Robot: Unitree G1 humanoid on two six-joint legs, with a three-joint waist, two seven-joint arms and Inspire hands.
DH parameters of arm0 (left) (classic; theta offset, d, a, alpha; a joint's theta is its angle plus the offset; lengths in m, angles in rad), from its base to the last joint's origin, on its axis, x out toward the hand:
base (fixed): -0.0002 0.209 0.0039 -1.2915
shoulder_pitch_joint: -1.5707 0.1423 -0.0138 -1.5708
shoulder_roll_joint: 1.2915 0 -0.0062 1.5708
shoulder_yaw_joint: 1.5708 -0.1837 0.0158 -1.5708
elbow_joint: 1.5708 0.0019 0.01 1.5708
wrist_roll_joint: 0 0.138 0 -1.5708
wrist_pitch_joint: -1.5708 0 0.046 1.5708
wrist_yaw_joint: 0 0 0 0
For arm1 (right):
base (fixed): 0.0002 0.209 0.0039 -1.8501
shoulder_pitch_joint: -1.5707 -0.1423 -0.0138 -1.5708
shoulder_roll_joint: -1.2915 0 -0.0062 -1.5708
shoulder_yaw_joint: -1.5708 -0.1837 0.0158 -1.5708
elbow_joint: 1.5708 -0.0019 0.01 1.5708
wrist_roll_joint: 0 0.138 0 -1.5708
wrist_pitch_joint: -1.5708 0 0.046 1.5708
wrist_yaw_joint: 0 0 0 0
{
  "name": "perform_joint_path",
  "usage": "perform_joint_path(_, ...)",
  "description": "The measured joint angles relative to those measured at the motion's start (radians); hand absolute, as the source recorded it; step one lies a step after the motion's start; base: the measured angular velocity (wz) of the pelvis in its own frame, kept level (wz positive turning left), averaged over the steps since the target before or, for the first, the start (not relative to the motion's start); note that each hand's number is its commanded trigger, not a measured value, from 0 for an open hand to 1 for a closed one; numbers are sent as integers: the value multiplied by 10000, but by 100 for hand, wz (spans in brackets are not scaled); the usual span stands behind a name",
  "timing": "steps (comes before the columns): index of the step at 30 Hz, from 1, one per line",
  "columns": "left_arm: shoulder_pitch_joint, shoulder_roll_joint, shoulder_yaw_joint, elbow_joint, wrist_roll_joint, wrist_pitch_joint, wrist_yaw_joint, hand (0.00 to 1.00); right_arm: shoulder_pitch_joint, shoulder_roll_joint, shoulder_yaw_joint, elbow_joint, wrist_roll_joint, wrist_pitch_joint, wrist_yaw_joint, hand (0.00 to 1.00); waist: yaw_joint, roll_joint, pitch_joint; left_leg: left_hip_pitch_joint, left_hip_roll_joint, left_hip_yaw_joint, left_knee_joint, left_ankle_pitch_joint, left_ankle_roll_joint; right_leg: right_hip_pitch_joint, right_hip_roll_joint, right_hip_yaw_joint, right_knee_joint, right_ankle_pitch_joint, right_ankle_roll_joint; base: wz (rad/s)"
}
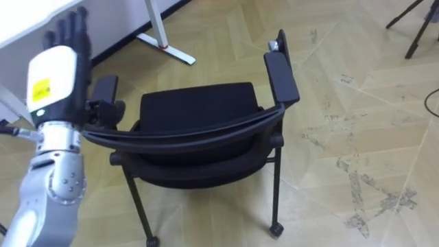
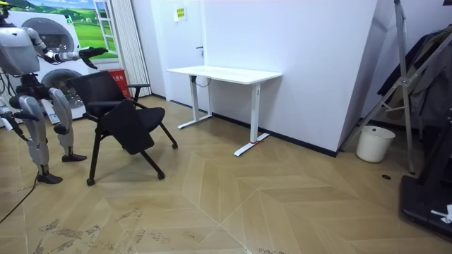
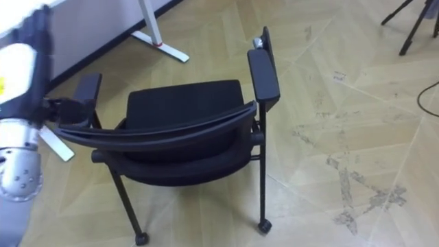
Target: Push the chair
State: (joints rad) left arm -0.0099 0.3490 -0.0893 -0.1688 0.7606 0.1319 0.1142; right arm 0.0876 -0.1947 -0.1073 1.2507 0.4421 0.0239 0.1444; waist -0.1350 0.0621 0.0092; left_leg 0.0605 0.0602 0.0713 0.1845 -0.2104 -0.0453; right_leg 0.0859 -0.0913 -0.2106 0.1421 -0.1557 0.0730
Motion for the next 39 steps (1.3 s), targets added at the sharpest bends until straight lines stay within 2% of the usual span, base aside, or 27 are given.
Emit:
perform_joint_path(4,-83,-1,-873,-172,183,254,-1257,0,-103,1,77,16,-32,1,19,0,-137,107,-57,-139,2,-13,71,0,0,-27,1,-35,-15,0,-1,6)
perform_joint_path(6,-193,38,-1146,-529,183,553,-2074,0,-233,1,78,198,-23,3,60,0,-254,167,-69,-179,2,-12,95,0,0,-21,-3,-90,-41,0,-1,7)
perform_joint_path(8,-281,49,-1194,-770,183,727,-2630,0,-290,-18,78,357,-38,31,47,0,-255,213,-88,-175,2,-1,117,0,0,-13,-5,-94,-55,0,-1,0)
perform_joint_path(12,-320,237,-1190,-1188,180,985,-3638,0,-305,-55,65,383,-119,121,56,0,-248,291,-75,-175,1,42,141,0,0,-20,-12,-116,-53,0,-1,0)
perform_joint_path(13,-321,311,-1188,-1399,179,1080,-3986,0,-317,-74,65,443,-114,127,84,0,-243,301,-70,-176,1,48,142,0,0,-22,-12,-118,-52,0,-1,0)
perform_joint_path(16,-432,916,-1058,-1984,138,1083,-4738,0,-364,-95,-2,475,-92,133,101,0,-158,379,-40,-174,2,41,145,0,0,-25,-12,-113,-56,0,-1,0)
perform_joint_path(18,-834,1336,-580,-2189,-137,1060,-5126,0,-359,-94,-145,566,-69,129,108,0,18,463,-10,-174,2,39,142,0,0,-17,-13,-118,-54,0,-1,0)
perform_joint_path(22,-878,1506,526,-2661,-134,1038,-5196,0,-333,-99,-204,748,-69,125,78,0,102,520,-7,-153,-2,-37,141,0,0,42,-17,-195,-53,0,-1,5)
perform_joint_path(23,-906,1573,836,-2725,-136,1020,-5249,0,-335,-98,-344,767,-85,125,82,0,295,550,-16,-156,-1,-31,148,0,0,20,-17,-164,-52,0,-1,0)
perform_joint_path(25,-975,1896,1274,-2840,-275,1009,-5396,0,-302,-160,-419,768,-152,116,88,0,392,566,-10,-164,-3,-21,166,0,0,13,-16,-132,-53,0,-1,-3)
perform_joint_path(27,-1212,2351,1558,-2840,-308,1011,-5405,0,-268,-260,-440,769,-195,110,83,0,590,610,3,-153,-8,-22,164,0,0,20,-17,-123,-43,0,-2,0)
perform_joint_path(31,-1556,2509,2110,-2838,-372,963,-5639,0,-175,-292,-609,698,-525,76,82,0,790,706,-43,-159,-7,-21,175,0,0,14,-17,-128,-19,0,-2,0)
perform_joint_path(33,-1841,2739,2459,-2828,-882,892,-5792,0,-96,-322,-788,639,-563,7,100,0,964,771,-52,-178,-7,-21,197,0,0,-3,-20,-127,1,0,-2,0)
perform_joint_path(35,-2164,3405,2854,-2811,-1779,894,-6000,0,58,-409,-983,633,-556,-19,90,0,1129,876,-69,-180,-7,-15,196,0,0,-23,-21,-113,1,0,-2,0)
perform_joint_path(36,-2264,3650,2992,-2814,-2122,939,-6073,0,106,-435,-1096,633,-555,-10,90,0,1178,924,-90,-174,-8,-14,194,0,0,-16,-24,-108,0,-1,-2,0)
perform_joint_path(39,-2294,3863,3236,-2817,-2576,1106,-6317,0,222,-487,-1116,628,-547,-1,85,0,1264,994,-79,-153,-8,-15,187,0,0,-6,-25,-104,0,-2,-2,0)
